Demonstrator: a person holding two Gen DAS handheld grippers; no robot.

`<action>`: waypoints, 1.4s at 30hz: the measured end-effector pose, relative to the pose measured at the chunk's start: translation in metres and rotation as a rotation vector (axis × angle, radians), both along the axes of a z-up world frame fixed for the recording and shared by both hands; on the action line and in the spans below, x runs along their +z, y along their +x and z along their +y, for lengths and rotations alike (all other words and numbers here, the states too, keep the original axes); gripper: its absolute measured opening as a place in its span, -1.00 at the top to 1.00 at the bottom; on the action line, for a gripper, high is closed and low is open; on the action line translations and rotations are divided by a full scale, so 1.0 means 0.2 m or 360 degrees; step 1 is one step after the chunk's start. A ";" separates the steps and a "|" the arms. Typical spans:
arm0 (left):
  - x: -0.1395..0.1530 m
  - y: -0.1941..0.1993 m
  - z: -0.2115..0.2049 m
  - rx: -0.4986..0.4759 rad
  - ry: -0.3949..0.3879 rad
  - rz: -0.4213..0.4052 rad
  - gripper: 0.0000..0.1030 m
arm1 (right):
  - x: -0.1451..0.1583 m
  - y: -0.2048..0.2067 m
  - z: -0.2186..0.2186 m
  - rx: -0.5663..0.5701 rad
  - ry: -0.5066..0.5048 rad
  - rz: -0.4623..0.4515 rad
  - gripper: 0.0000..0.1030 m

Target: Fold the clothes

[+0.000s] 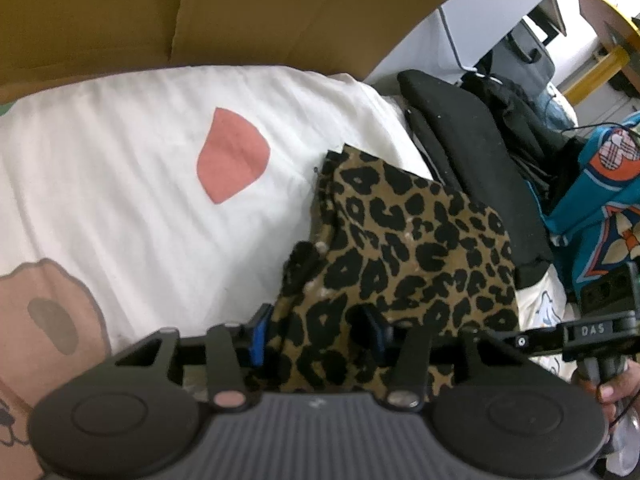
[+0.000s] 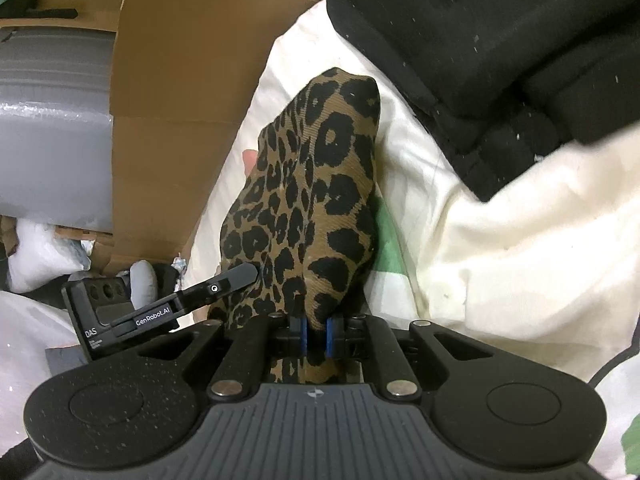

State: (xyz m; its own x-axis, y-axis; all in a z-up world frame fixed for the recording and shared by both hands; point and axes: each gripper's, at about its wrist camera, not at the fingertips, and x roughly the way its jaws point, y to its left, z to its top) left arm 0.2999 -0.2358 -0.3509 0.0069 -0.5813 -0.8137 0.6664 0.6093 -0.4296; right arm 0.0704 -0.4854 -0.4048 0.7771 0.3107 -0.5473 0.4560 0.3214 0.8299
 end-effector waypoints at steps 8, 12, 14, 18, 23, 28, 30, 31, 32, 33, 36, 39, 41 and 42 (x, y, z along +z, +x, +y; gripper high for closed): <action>0.02 -0.06 -0.02 0.0090 0.0027 0.0044 0.12 | 0.01 -0.04 -0.07 0.0004 -0.0023 0.0023 0.87; 0.05 -0.11 -0.02 0.0118 0.0017 0.0054 0.21 | 0.01 -0.05 -0.10 0.0005 -0.0033 0.0035 0.87; 0.05 -0.11 -0.03 0.0111 0.0015 0.0055 0.22 | 0.02 -0.06 -0.12 0.0006 -0.0038 0.0041 0.87; 0.04 -0.07 -0.03 0.0090 0.0032 0.0070 0.09 | 0.02 -0.08 -0.16 0.0007 -0.0048 0.0054 0.86; 0.04 -0.02 -0.06 0.0037 0.0015 0.0044 -0.31 | -0.01 -0.09 -0.16 -0.0016 -0.0012 0.0036 0.75; -0.02 0.02 -0.10 -0.0016 -0.0023 0.0124 -0.31 | -0.04 -0.10 -0.17 -0.0056 0.0030 0.0015 0.52; -0.04 0.02 -0.11 -0.0038 -0.0037 0.0147 -0.32 | -0.06 -0.08 -0.16 -0.0055 0.0048 0.0008 0.49; -0.04 0.02 -0.12 -0.0048 -0.0041 0.0158 -0.32 | -0.07 -0.07 -0.16 -0.0052 0.0059 0.0004 0.47; -0.05 0.03 -0.13 -0.0057 -0.0044 0.0169 -0.36 | -0.08 -0.06 -0.16 -0.0049 0.0069 0.0000 0.45; -0.06 0.03 -0.14 -0.0067 -0.0048 0.0179 -0.37 | -0.08 -0.05 -0.15 -0.0045 0.0080 -0.0003 0.45; -0.07 0.03 -0.16 -0.0092 -0.0058 0.0211 -0.37 | -0.11 -0.03 -0.15 -0.0035 0.0110 -0.0014 0.45; -0.08 0.05 -0.17 -0.0084 -0.0040 0.0232 -0.16 | -0.11 -0.02 -0.14 -0.0027 0.0121 -0.0018 0.46; -0.07 0.06 -0.17 -0.0094 -0.0028 0.0226 0.07 | -0.11 -0.02 -0.14 -0.0027 0.0122 -0.0018 0.51; -0.06 0.06 -0.18 -0.0105 -0.0025 0.0222 0.16 | -0.12 -0.02 -0.13 -0.0027 0.0123 -0.0019 0.55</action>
